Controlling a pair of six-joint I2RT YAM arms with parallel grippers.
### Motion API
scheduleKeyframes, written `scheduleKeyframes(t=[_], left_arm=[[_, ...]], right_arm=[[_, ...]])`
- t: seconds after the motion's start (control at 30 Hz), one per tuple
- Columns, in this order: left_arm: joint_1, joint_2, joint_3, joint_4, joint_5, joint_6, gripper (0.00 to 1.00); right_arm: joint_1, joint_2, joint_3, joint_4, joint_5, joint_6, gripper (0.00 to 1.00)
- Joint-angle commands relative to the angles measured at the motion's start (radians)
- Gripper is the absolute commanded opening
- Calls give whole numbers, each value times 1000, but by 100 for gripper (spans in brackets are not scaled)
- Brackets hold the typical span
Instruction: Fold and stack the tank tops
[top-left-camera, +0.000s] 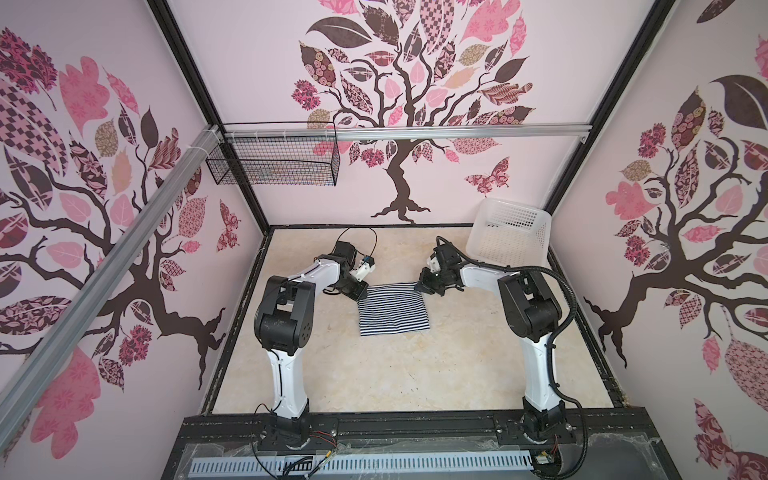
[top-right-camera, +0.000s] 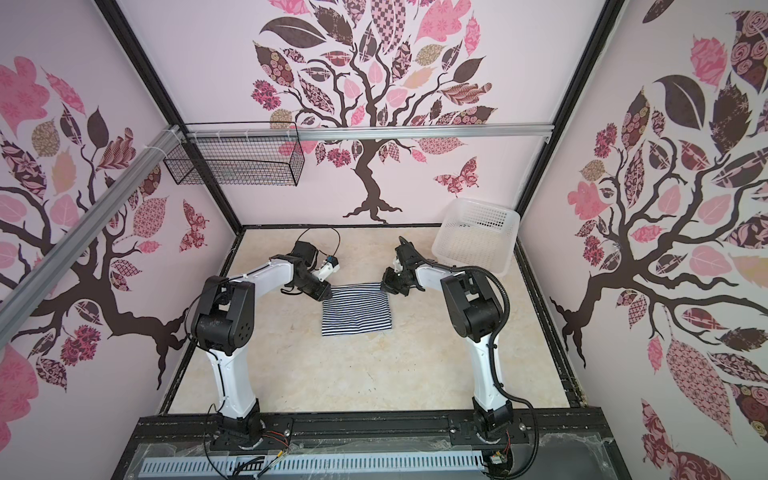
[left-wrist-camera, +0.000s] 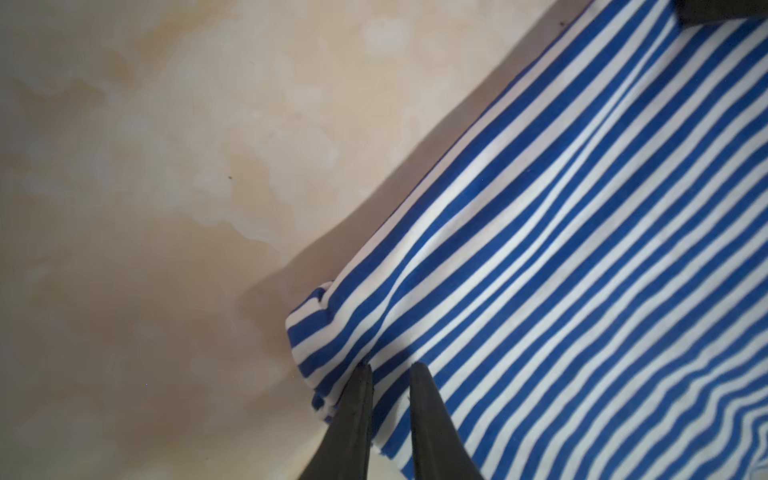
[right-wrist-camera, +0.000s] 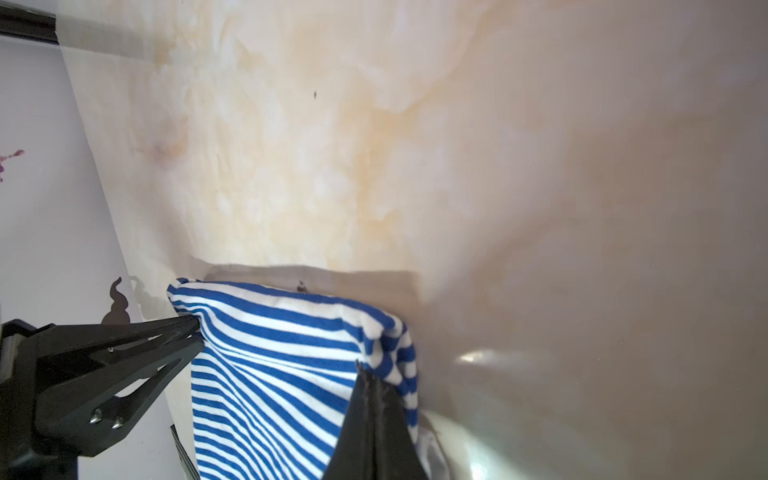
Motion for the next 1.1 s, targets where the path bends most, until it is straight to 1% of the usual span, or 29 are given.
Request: scheduleKeyframes(t=[0.0, 0.1, 0.17, 0.2, 0.3, 0.33, 0.37, 0.43, 0.57, 0.7, 0.83, 1.07], left_arm=[[12, 18, 20, -23, -101, -24, 21], [14, -78, -26, -13, -89, -27, 21], [13, -159, -61, -14, -68, -30, 22], [13, -206, -79, -16, -46, -31, 22], [6, -350, -161, 5, 18, -26, 23], [-2, -396, -197, 20, 29, -19, 23], [-15, -429, -225, 32, 27, -16, 24], [-47, -481, -272, 25, 18, -6, 24], [-73, -506, -328, 15, 34, 2, 24], [-73, -486, -371, 41, 20, 13, 24], [-74, -445, -396, 63, -4, 15, 24], [-73, -391, -420, 74, -36, 29, 23]], right_arm=[[-3, -10, -28, -23, 4, 6, 5], [1, -120, -113, 4, 3, 4, 7], [11, -211, -167, 15, 4, 3, 10], [21, -261, -197, 18, 9, 1, 15], [59, -381, -263, -5, 58, -7, 40], [70, -412, -286, -14, 78, -10, 45], [76, -430, -306, -21, 89, -10, 47], [87, -459, -355, -19, 93, -11, 48], [140, -488, -432, 4, 110, 11, 48], [197, -489, -493, 47, 125, 43, 48], [222, -490, -539, 90, 119, 69, 48], [257, -530, -575, 93, 147, 85, 47]])
